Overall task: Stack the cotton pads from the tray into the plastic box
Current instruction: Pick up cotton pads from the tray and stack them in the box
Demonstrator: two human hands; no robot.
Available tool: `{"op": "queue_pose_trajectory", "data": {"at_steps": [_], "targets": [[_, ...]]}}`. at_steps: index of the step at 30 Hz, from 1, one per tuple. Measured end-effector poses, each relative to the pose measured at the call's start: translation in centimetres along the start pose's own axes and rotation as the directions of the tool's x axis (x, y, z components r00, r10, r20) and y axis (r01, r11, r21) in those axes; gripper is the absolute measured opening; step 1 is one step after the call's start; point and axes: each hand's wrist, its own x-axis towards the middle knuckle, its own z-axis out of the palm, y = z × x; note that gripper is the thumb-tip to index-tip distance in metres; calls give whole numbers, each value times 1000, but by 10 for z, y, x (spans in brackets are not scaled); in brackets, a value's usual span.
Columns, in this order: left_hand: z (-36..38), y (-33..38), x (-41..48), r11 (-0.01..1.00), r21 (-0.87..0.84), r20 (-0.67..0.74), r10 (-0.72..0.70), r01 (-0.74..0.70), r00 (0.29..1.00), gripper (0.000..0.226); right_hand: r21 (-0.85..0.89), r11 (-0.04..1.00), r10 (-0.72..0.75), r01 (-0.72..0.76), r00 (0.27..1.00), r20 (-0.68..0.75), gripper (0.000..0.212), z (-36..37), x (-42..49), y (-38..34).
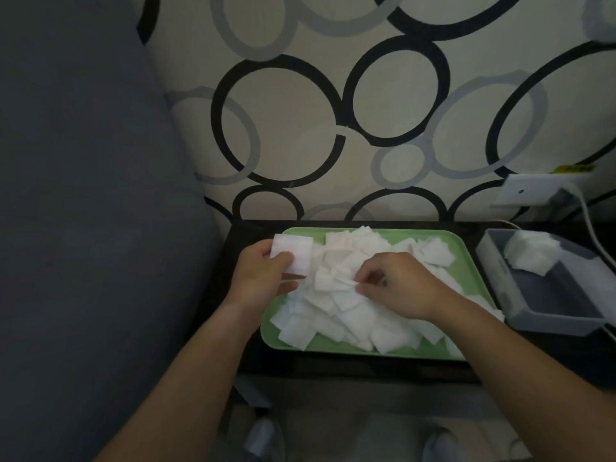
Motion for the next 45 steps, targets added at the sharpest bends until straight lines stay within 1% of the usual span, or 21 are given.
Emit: {"op": "queue_pose_trajectory", "data": {"at_steps": [4, 8, 10, 11, 13, 14, 18, 20, 22, 25, 26, 29, 30, 32, 35, 36, 38, 42, 45], "targets": [[7, 2, -1, 1000, 22, 32, 2, -3, 999, 26, 79, 997, 20, -19, 1000, -12, 9, -4, -1, 4], [15, 3, -5, 1000, 22, 73, -9, 8, 997, 28, 167, 983, 90, -71, 990, -111, 13, -8, -2, 5], [17, 2, -5, 1000, 15, 85, -14, 13, 996, 28, 254, 962, 144, -100, 977, -158, 15, -8, -2, 5], [18, 1, -4, 1000, 12, 86, -19, 18, 996, 28, 329, 938, 176, -113, 969, -171, 15, -8, -2, 5], [19, 1, -3, 1000, 4, 84, -30, 29, 996, 30, 496, 856, 261, -146, 950, -171, 12, -10, -3, 3], [20, 1, -3, 999, 0, 83, -36, 36, 996, 32, 553, 816, 303, -166, 939, -165, 11, -11, -3, 2], [24, 1, -3, 999, -11, 78, -46, 47, 996, 35, 678, 690, 425, -253, 900, -97, 10, -14, -5, 0], [26, 2, -4, 999, -17, 81, -46, 47, 996, 35, 728, 630, 461, -269, 884, -72, 11, -14, -4, -1], [27, 2, -6, 998, -32, 85, -54, 56, 995, 36, 777, 584, 460, -235, 884, -79, 13, -16, -4, -4], [31, 4, -10, 994, -74, 107, -71, 80, 992, 34, 832, 530, 417, -166, 905, -85, 22, -21, -7, -14], [33, 4, -12, 993, -89, 117, -73, 83, 991, 32, 852, 503, 392, -145, 917, -75, 24, -22, -8, -17], [41, 6, -17, 984, -156, 149, -68, 92, 986, 28, 922, 370, 308, -117, 951, -3, 24, -22, -9, -30], [44, 7, -19, 980, -180, 168, -57, 87, 984, 28, 928, 356, 278, -113, 961, 11, 23, -20, -9, -34], [48, 8, -22, 975, -211, 199, -32, 75, 980, 29, 918, 381, 234, -108, 972, 16, 21, -16, -8, -38], [51, 11, -25, 968, -241, 214, -20, 72, 977, 26, 905, 411, 252, -109, 968, 3, 26, -15, -7, -39], [51, 11, -25, 968, -240, 216, -24, 77, 976, 23, 891, 442, 260, -103, 965, -17, 30, -16, -7, -37], [51, 12, -26, 970, -223, 232, -39, 92, 972, 21, 838, 539, 242, -89, 969, -53, 31, -20, -6, -35], [52, 15, -26, 959, -232, 260, -99, 162, 961, 22, 741, 670, 141, -53, 988, -57, 28, -24, -5, -28], [53, 17, -27, 962, -222, 295, -89, 159, 951, 23, 648, 761, 74, -25, 996, -48, 25, -25, -6, -25]]}}
